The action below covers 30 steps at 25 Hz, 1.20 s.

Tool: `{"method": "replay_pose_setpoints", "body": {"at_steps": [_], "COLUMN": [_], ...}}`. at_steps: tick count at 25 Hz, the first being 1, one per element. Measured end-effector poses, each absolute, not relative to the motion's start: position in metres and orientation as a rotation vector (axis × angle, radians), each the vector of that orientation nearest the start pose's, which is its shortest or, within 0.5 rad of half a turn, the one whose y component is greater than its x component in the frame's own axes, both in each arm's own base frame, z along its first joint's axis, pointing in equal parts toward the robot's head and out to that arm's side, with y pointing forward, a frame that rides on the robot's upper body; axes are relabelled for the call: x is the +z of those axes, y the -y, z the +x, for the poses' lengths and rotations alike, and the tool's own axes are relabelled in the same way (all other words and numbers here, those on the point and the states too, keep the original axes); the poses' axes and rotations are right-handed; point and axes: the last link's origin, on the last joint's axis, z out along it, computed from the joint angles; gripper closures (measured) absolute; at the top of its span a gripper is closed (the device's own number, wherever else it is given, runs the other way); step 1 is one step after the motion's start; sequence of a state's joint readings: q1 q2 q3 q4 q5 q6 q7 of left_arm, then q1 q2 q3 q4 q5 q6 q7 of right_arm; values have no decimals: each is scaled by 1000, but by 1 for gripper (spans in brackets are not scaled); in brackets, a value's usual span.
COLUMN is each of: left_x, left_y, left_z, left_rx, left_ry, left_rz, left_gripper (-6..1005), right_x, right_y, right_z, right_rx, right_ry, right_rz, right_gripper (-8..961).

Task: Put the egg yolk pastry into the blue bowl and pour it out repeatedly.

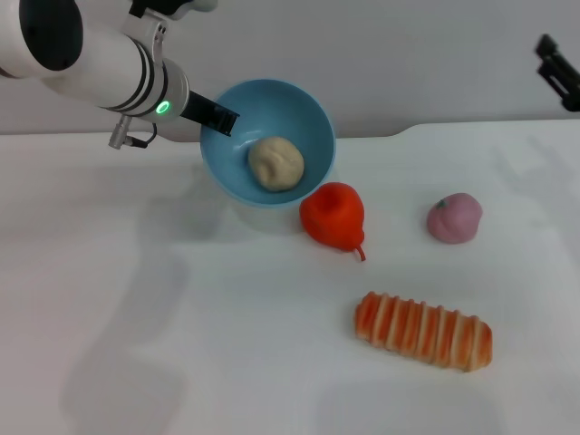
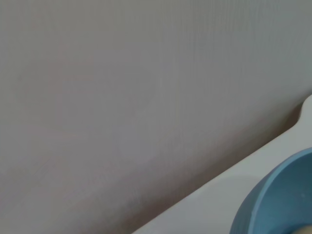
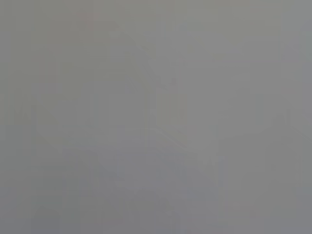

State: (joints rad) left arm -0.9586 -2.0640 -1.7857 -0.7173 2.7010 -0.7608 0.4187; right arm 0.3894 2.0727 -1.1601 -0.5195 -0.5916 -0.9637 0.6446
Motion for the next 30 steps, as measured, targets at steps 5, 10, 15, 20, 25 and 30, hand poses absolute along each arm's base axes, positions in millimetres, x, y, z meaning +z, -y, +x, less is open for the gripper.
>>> {"method": "replay_pose_setpoints", "body": {"at_steps": [5,10,15,20,25,30], "left_x": [-32,-36,-38,-47,-59,-67], "left_y": [-476,-476,-481,-480,-472,-457], "left_z": [-160,-157,-134,-94,-67,-50], "left_rx": [165,164,99,6,-137,-297], "left_ry": [812,767,637,453,291,136], "left_rz": [-2214,-2217,-2219,-2243,-2235,-2210], "left_gripper": [1000,1000,1000,1000,1000,1000], "right_x": [56,60,57,46,44,43], "right_y": [-372,-356,-337,-323,-318,-313], "right_z": [326,356,376,387,391,390], "right_rx": [724,616,589,562,565,578], "right_ry": [-494,-536,-600,-646,-660,-656], "right_rz": [-1536,-1392,-1338,-1339,-1323,-1318], "right_gripper": [325,290,289,290,290,289]}}
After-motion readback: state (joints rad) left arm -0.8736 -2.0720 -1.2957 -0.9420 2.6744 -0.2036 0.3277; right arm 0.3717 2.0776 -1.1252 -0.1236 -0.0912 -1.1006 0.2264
